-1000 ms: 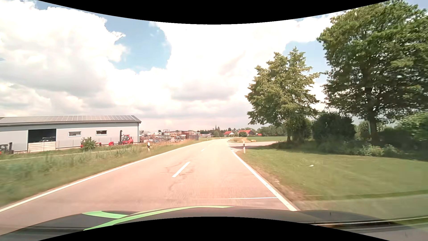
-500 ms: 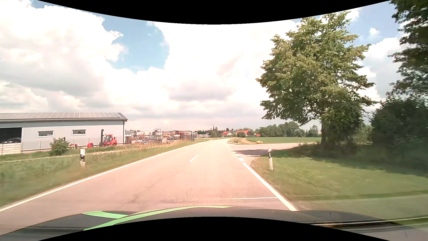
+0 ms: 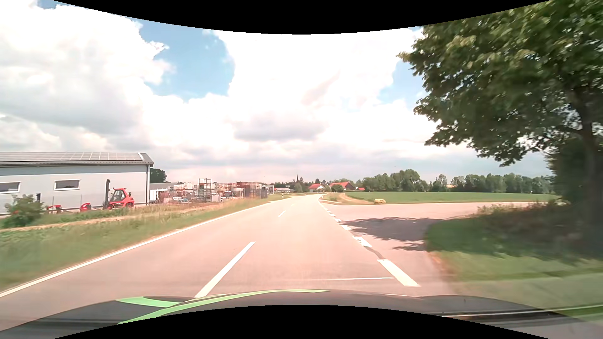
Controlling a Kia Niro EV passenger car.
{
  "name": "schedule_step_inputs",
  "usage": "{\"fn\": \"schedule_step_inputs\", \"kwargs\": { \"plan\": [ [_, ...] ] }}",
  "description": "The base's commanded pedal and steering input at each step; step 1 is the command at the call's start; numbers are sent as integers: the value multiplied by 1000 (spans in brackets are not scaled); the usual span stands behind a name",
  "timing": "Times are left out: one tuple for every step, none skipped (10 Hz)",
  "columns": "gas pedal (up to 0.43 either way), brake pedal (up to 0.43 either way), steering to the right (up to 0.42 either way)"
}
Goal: Follow the waypoints while adhering to traffic rules and regulations
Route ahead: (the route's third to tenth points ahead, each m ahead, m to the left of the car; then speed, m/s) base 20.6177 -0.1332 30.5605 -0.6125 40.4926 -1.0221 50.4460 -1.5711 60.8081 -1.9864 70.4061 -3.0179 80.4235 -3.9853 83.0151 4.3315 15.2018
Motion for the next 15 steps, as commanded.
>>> {"fn": "schedule_step_inputs", "kwargs": {
  "plan": [
    [0,30,7],
    [0,37,7],
    [0,49,7],
    [0,49,7],
    [0,49,7],
    [0,49,7],
    [0,49,7],
    [0,49,7],
    [0,67,7],
    [0,79,7],
    [0,79,7],
    [0,79,7],
    [0,85,7],
    [0,85,7],
    [0,98,6]
  ]
}}
